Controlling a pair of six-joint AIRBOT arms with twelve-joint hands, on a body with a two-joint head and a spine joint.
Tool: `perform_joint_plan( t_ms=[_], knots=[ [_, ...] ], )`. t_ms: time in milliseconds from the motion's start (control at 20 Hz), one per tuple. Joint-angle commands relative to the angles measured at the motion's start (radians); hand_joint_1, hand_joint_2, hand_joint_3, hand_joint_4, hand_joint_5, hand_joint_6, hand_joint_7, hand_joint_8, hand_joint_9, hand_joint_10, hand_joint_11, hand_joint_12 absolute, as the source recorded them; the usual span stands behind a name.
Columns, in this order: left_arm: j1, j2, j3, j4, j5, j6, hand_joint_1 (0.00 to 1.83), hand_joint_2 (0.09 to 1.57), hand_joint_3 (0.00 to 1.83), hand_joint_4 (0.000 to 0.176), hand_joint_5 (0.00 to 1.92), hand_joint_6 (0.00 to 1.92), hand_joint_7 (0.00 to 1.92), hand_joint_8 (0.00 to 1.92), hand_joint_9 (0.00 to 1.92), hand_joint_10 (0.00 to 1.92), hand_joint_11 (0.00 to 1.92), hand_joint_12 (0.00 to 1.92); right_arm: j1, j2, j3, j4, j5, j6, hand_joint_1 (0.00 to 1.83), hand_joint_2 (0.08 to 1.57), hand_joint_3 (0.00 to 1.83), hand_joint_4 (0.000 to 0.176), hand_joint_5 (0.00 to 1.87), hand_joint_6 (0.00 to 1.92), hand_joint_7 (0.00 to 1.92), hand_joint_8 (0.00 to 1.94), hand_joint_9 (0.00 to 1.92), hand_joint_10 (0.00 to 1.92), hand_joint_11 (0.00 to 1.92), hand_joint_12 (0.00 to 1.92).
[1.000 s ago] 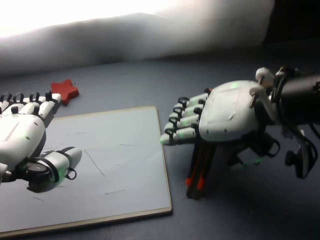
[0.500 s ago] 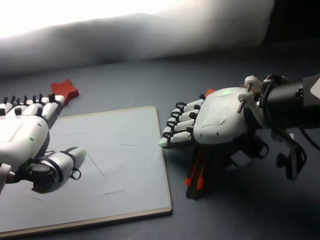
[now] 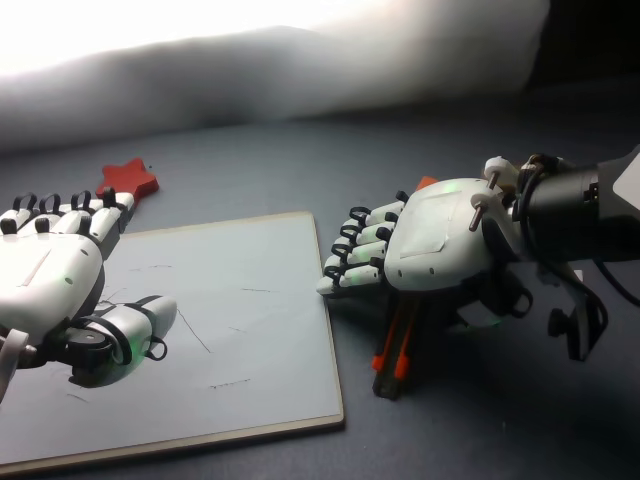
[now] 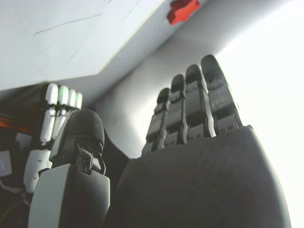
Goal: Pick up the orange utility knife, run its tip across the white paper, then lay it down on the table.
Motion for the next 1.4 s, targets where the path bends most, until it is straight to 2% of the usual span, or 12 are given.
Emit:
perform_joint_plan(
  t_ms=[0, 200, 250, 350, 400, 450, 500, 650, 700, 800, 1250, 1350],
  knots=[
    [-0.011, 0.001, 0.006, 0.061, -0.085, 0.001, 0.21, 1.39, 0.0, 0.0, 0.02, 0.01, 0.09, 0.0, 0.12, 0.0, 0.0, 0.45, 0.0, 0.008, -0.003, 0.015, -0.046, -0.005, 1.26, 1.15, 0.03, 0.0, 0.0, 0.0, 0.0, 0.0, 0.0, 0.0, 0.0, 0.0],
    [-0.01, 0.001, 0.007, 0.061, -0.085, 0.001, 0.21, 1.39, 0.0, 0.0, 0.0, 0.0, 0.07, 0.0, 0.11, 0.0, 0.0, 0.45, -0.002, 0.011, -0.011, 0.015, -0.067, -0.007, 1.24, 1.21, 0.04, 0.0, 0.0, 0.0, 0.0, 0.0, 0.0, 0.0, 0.0, 0.0],
    [-0.01, 0.0, 0.007, 0.061, -0.085, 0.001, 0.24, 1.39, 0.0, 0.0, 0.0, 0.0, 0.08, 0.0, 0.12, 0.0, 0.0, 0.45, -0.002, 0.011, -0.013, 0.015, -0.072, -0.007, 1.19, 1.27, 0.0, 0.0, 0.14, 0.0, 0.15, 0.0, 0.2, 0.05, 0.0, 0.47],
    [-0.009, 0.0, 0.007, 0.061, -0.085, 0.001, 0.21, 1.39, 0.0, 0.0, 0.01, 0.0, 0.11, 0.01, 0.14, 0.01, 0.0, 0.52, -0.004, 0.012, -0.022, 0.015, -0.083, -0.006, 1.24, 1.19, 0.0, 0.0, 0.57, 0.35, 0.58, 0.54, 0.47, 0.77, 0.04, 1.45],
    [-0.009, 0.0, 0.008, 0.061, -0.085, 0.001, 0.22, 1.39, 0.0, 0.0, 0.03, 0.01, 0.12, 0.01, 0.15, 0.01, 0.0, 0.53, -0.004, 0.012, -0.026, 0.016, -0.086, -0.006, 1.19, 1.22, 0.0, 0.0, 0.72, 1.04, 0.75, 1.28, 0.57, 1.25, 0.25, 1.7],
    [-0.009, 0.0, 0.008, 0.061, -0.085, 0.001, 0.22, 1.39, 0.0, 0.0, 0.03, 0.01, 0.12, 0.01, 0.15, 0.01, 0.0, 0.53, -0.004, 0.012, -0.029, 0.016, -0.089, -0.005, 1.19, 1.22, 0.0, 0.0, 0.72, 1.04, 0.75, 1.28, 0.57, 1.25, 0.25, 1.7],
    [-0.009, 0.0, 0.009, 0.061, -0.085, 0.001, 0.23, 1.4, 0.0, 0.0, 0.04, 0.01, 0.13, 0.01, 0.15, 0.01, 0.0, 0.53, -0.004, 0.012, -0.034, 0.016, -0.097, -0.004, 1.17, 1.28, 0.02, 0.0, 0.64, 1.36, 0.74, 1.65, 0.74, 1.83, 0.59, 1.91],
    [-0.008, 0.0, 0.009, 0.061, -0.085, 0.001, 0.26, 1.39, 0.0, 0.0, 0.03, 0.01, 0.13, 0.01, 0.15, 0.01, 0.0, 0.54, -0.003, 0.013, -0.046, 0.016, -0.116, -0.002, 1.37, 1.26, 0.01, 0.0, 0.96, 1.84, 1.23, 1.93, 1.23, 1.92, 0.97, 1.92],
    [-0.008, 0.0, 0.009, 0.061, -0.085, 0.001, 0.22, 1.4, 0.0, 0.0, 0.03, 0.0, 0.11, 0.0, 0.13, 0.0, 0.0, 0.5, -0.001, 0.016, -0.052, 0.016, -0.123, -0.002, 1.64, 1.21, 0.0, 0.062, 1.38, 1.92, 1.59, 1.94, 1.69, 1.92, 1.65, 1.92],
    [-0.007, -0.001, 0.01, 0.061, -0.085, 0.001, 0.23, 1.39, 0.0, 0.0, 0.03, 0.0, 0.11, 0.0, 0.14, 0.0, 0.0, 0.5, 0.007, 0.02, -0.062, 0.016, -0.126, 0.001, 1.55, 1.26, 0.0, 0.165, 1.45, 1.92, 1.7, 1.94, 1.81, 1.92, 1.85, 1.92],
    [-0.007, -0.006, 0.031, 0.061, -0.085, -0.002, 0.24, 1.39, 0.0, 0.0, 0.02, 0.01, 0.12, 0.0, 0.15, 0.0, 0.0, 0.52, 0.106, 0.052, -0.101, 0.015, -0.1, 0.01, 1.55, 1.27, 0.0, 0.176, 1.37, 1.92, 1.59, 1.94, 1.73, 1.92, 1.77, 1.92],
    [-0.005, -0.007, 0.046, 0.051, -0.085, -0.004, 0.21, 1.4, 0.0, 0.0, 0.0, 0.0, 0.1, 0.0, 0.14, 0.0, 0.0, 0.51, 0.15, 0.045, -0.067, 0.335, 0.0, -0.31, 1.54, 1.26, 0.0, 0.176, 1.39, 1.92, 1.58, 1.94, 1.72, 1.92, 1.77, 1.92]
  ],
)
